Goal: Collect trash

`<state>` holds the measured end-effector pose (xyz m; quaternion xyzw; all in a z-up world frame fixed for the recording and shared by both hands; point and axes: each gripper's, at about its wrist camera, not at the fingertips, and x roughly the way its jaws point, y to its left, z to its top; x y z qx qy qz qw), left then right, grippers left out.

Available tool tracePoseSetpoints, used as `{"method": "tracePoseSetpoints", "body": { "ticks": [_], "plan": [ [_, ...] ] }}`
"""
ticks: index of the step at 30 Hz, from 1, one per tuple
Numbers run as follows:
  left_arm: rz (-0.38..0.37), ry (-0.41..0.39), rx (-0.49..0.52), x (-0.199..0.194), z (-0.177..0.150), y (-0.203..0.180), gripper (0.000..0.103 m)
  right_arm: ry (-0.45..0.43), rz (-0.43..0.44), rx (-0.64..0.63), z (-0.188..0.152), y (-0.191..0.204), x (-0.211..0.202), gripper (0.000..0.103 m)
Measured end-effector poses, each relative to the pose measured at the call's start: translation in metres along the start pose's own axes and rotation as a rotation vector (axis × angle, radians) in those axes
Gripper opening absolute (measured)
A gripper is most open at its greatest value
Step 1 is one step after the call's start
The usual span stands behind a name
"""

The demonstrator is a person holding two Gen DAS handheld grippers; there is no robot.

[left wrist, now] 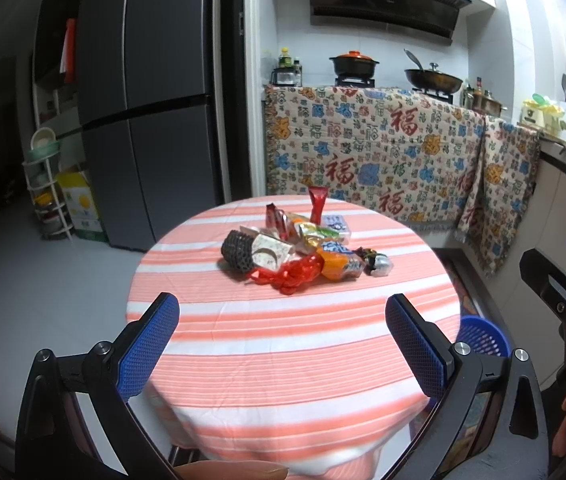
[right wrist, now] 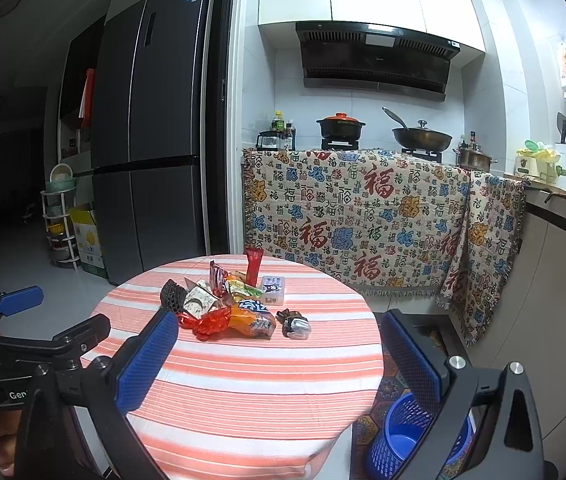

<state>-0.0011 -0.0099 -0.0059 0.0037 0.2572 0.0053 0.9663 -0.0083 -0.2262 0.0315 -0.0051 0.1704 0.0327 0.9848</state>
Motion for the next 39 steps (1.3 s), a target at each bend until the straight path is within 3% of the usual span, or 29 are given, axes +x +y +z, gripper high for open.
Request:
{"method": "tracePoseSetpoints", "body": {
  "ticks": [39],
  "plan": [
    [-0.015,0.01,-0.001,0.0,-0.003,-0.007,0.103,0.012,-0.014,0.022,-0.012,0.001,0.009,0.103]
  ]
}}
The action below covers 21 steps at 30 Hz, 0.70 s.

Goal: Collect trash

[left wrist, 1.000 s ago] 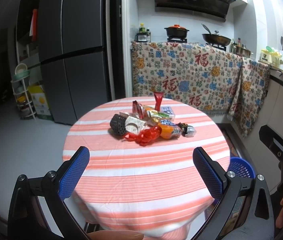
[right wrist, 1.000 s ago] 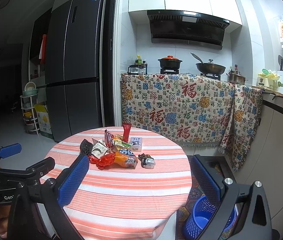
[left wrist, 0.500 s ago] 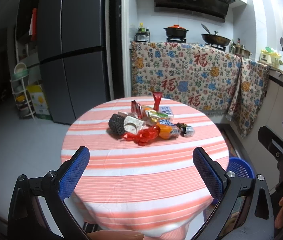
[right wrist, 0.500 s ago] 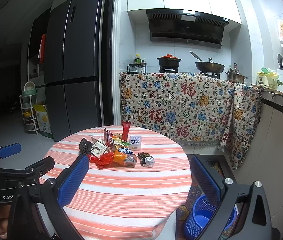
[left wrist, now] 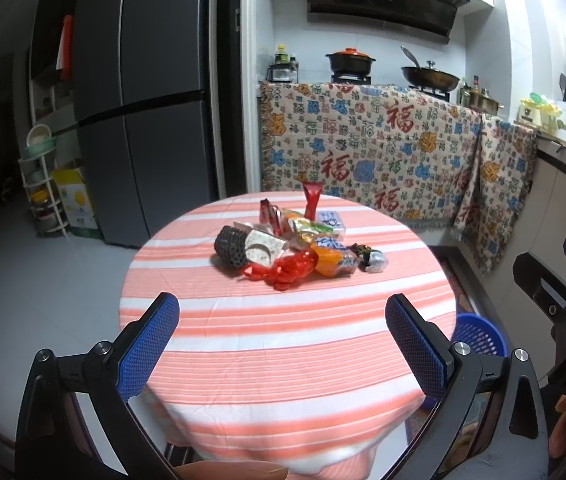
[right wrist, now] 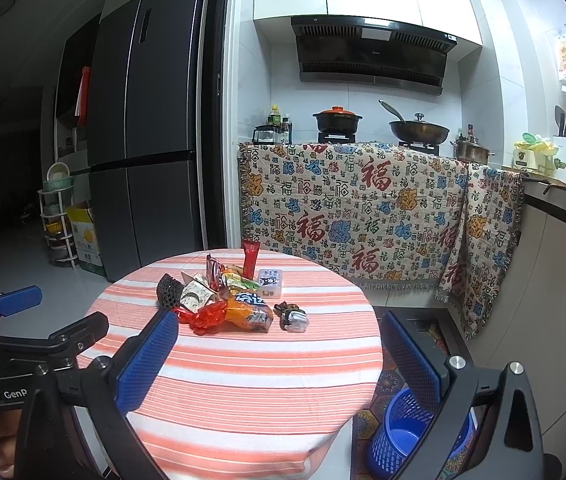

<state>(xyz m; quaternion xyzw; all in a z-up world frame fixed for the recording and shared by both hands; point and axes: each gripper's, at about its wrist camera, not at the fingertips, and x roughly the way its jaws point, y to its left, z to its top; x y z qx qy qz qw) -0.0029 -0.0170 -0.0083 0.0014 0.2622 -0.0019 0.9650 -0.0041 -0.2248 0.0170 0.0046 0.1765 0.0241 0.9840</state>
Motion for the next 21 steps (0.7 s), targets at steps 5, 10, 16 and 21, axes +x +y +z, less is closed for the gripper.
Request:
{"method": "tracePoseSetpoints", "body": {
  "ticks": [5,10,16,21],
  "plan": [
    [-0.001,0.001,-0.002,0.0005,-0.0005,-0.0002,0.103,0.001,-0.004,0.009,0.0005,-0.0007,0.0002,0.103],
    [-0.002,0.001,-0.001,0.0007,-0.0002,-0.0003,0.103,0.0,-0.005,0.011,0.0008,-0.0012,0.0003,0.103],
    [-0.002,0.003,-0.004,0.0009,-0.0018,-0.002,0.103,0.004,-0.007,0.015,0.0001,-0.0018,0.0012,0.103],
    [-0.002,0.002,-0.004,0.0013,-0.002,-0.0034,0.103,0.004,-0.008,0.017,-0.0002,-0.0024,0.0017,0.103]
  ]
}}
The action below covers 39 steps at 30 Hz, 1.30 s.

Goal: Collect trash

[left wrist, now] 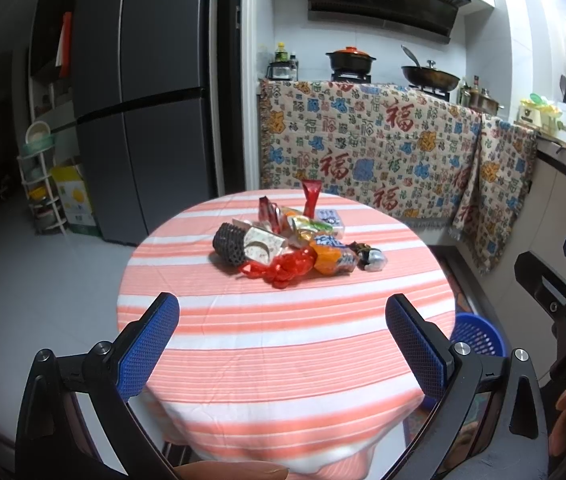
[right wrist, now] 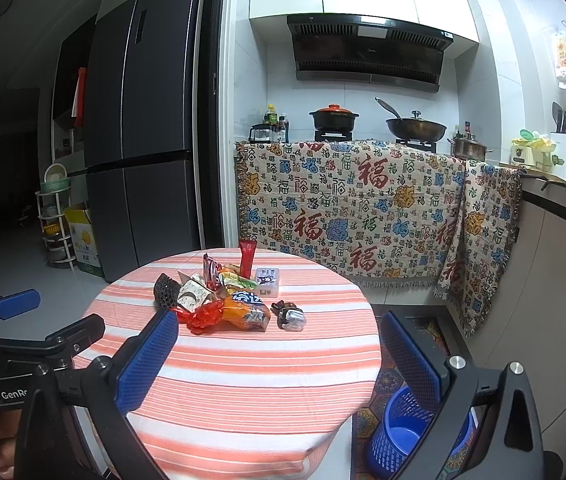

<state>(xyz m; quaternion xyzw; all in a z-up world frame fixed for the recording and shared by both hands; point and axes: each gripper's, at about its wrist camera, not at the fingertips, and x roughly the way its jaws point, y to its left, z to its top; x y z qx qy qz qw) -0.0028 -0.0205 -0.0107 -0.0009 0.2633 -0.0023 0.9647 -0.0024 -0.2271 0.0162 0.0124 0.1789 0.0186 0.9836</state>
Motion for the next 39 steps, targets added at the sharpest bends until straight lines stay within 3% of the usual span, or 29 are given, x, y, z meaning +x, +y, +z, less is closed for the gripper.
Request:
{"method": "tracePoseSetpoints", "body": {
  "ticks": [26,32,39],
  "plan": [
    [-0.022,0.019,-0.019,0.006,-0.008,-0.001,0.103,0.008,-0.004,0.002,-0.003,0.0,0.005,0.103],
    [-0.062,0.07,-0.066,0.035,-0.02,0.017,0.103,0.023,-0.019,0.01,-0.009,-0.003,0.016,0.103],
    [-0.041,0.158,-0.035,0.11,-0.034,0.027,0.103,0.115,-0.013,0.034,-0.03,-0.011,0.074,0.103]
  ]
}}
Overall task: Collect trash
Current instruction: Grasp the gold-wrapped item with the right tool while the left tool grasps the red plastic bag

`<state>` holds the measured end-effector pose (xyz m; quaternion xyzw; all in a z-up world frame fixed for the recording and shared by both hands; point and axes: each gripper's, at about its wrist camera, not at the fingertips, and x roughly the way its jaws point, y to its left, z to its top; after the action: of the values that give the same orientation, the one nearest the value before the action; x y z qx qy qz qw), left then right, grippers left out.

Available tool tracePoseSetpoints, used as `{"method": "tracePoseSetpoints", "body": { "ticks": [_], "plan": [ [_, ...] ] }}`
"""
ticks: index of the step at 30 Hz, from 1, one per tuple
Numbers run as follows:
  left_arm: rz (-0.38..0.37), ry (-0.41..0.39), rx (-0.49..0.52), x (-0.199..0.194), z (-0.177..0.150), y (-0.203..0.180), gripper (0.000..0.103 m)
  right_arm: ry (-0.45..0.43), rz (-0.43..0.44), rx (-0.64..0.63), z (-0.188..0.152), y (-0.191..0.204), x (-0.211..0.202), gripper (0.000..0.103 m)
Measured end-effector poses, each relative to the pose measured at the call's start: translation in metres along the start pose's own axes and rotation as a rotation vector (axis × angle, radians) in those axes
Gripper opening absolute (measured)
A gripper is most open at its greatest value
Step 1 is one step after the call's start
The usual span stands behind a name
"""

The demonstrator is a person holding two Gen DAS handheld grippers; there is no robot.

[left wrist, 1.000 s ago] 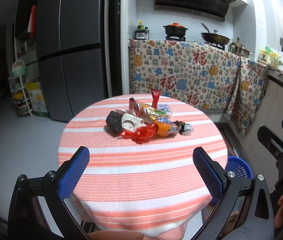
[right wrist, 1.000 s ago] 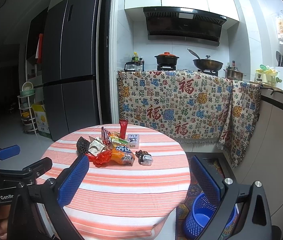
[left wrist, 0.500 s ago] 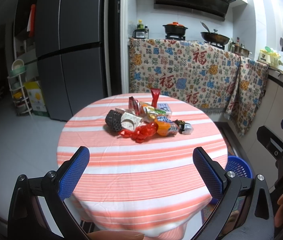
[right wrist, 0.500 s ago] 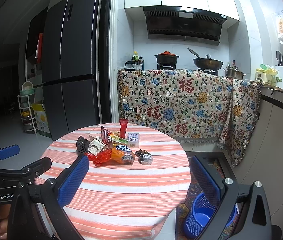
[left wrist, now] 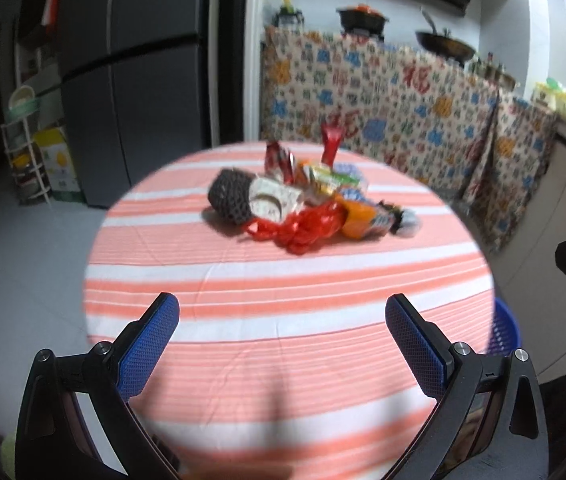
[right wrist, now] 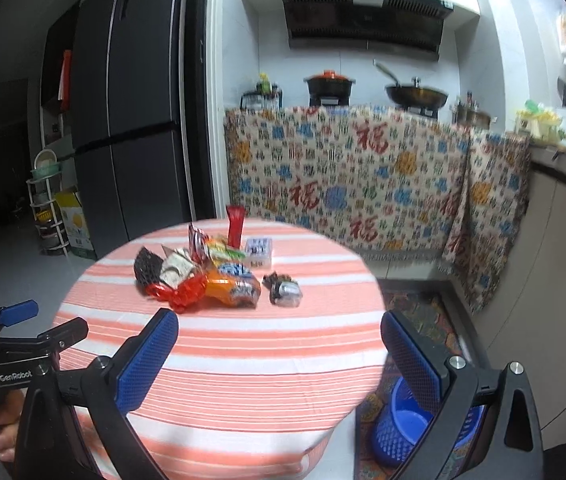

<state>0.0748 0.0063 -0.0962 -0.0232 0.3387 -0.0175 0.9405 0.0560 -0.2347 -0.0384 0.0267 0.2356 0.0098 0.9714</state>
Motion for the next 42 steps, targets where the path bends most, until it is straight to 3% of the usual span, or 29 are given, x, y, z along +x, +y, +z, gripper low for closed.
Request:
{"method": "tracePoseSetpoints", "body": {
  "ticks": [9,13,17,23,32,39,42],
  "plan": [
    [-0.104,0.109,0.059,0.119,0.028,-0.008,0.102,0.267,-0.045,-0.001,-0.027,-0.008,0.142,0.103],
    [-0.105,0.158,0.067,0.165,0.032,-0.008,0.102,0.439,-0.048,0.019,-0.041,-0.012,0.211,0.103],
    [-0.084,0.2,0.089,0.195,0.034,-0.006,0.102,0.512,-0.054,-0.02,-0.048,-0.006,0.247,0.103],
    [-0.044,0.25,0.124,0.216,0.037,-0.005,0.103,0.511,-0.037,-0.008,-0.031,-0.007,0.275,0.103],
    [-0.019,0.251,0.111,0.215,0.037,-0.009,0.103,0.469,-0.014,-0.013,-0.015,-0.003,0.314,0.103],
    [-0.12,0.231,0.105,0.225,0.051,-0.012,0.102,0.455,-0.021,-0.01,-0.011,-0.006,0.32,0.102],
    [-0.161,0.204,0.088,0.221,0.053,-0.01,0.102,0.418,0.037,0.005,-0.009,-0.007,0.315,0.086]
  ]
}}
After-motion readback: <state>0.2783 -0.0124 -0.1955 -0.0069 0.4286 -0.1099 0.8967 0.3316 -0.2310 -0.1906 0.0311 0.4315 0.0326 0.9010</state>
